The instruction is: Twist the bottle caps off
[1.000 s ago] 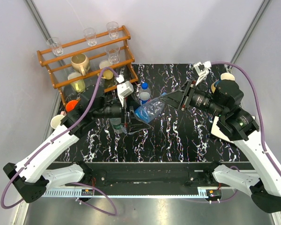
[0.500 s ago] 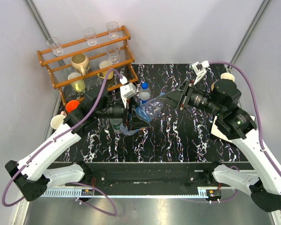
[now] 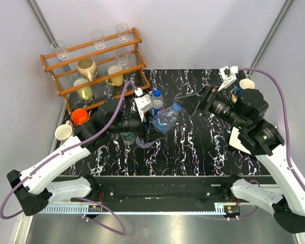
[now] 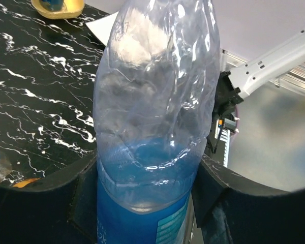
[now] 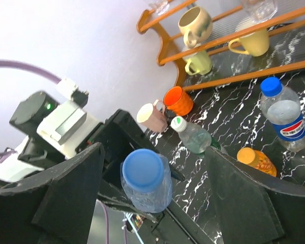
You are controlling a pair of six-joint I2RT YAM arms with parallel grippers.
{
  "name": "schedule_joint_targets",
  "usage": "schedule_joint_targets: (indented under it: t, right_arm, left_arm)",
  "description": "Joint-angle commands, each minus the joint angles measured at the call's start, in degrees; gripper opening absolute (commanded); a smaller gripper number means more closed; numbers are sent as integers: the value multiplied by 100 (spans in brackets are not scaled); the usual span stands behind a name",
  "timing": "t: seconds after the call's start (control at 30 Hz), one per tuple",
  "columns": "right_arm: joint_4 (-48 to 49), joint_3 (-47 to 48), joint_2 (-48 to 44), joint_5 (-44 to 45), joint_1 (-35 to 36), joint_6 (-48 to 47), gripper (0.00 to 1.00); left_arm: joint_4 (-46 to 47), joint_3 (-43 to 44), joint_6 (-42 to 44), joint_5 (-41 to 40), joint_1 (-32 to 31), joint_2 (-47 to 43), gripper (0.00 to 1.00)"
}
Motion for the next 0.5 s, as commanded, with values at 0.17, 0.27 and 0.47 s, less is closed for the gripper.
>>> schedule_joint_targets:
  t: [0.17,0.27,0.47]
  right_arm:
    - [284,349,23,959,-12,305,81]
    - [284,367,59,1064,-12,349,79]
    - [293,393,120,1152,-3,420,77]
  left_arm:
    - [677,233,616,-3530,-1206,48,56]
    - [703,295,590,-4078,-1392,163,55]
    - [712,400,563,-5239,-1638,365,52]
